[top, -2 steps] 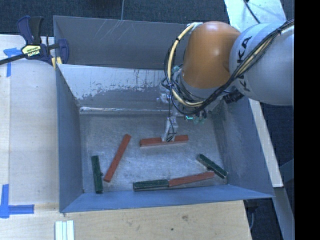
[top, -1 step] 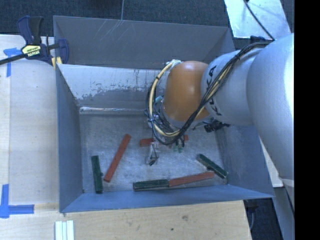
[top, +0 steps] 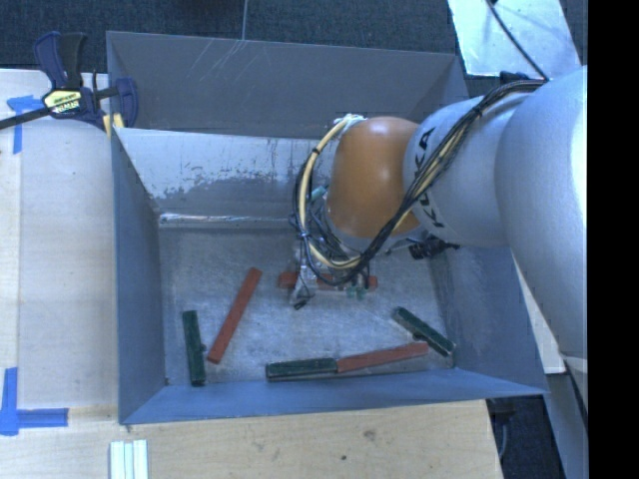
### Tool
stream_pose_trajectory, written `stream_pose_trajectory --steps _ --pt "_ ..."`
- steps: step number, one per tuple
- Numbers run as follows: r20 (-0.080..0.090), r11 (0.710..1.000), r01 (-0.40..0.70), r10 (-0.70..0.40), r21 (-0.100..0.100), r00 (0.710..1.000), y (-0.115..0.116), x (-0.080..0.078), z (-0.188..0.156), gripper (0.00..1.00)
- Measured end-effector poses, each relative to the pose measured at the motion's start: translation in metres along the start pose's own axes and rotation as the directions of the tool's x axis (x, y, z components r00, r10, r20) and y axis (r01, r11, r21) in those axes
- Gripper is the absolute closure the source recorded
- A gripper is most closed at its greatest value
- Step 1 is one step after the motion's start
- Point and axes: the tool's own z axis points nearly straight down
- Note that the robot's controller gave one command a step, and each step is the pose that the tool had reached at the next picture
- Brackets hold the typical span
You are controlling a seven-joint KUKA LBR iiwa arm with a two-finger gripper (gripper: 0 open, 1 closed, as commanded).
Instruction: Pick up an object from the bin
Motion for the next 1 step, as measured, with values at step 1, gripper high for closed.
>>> stream_pose_trajectory --steps 1 --pt "0.006 1.0 0.03 -0.03 -0.003 1.0 0.041 -0.0255 -0.0884 1.0"
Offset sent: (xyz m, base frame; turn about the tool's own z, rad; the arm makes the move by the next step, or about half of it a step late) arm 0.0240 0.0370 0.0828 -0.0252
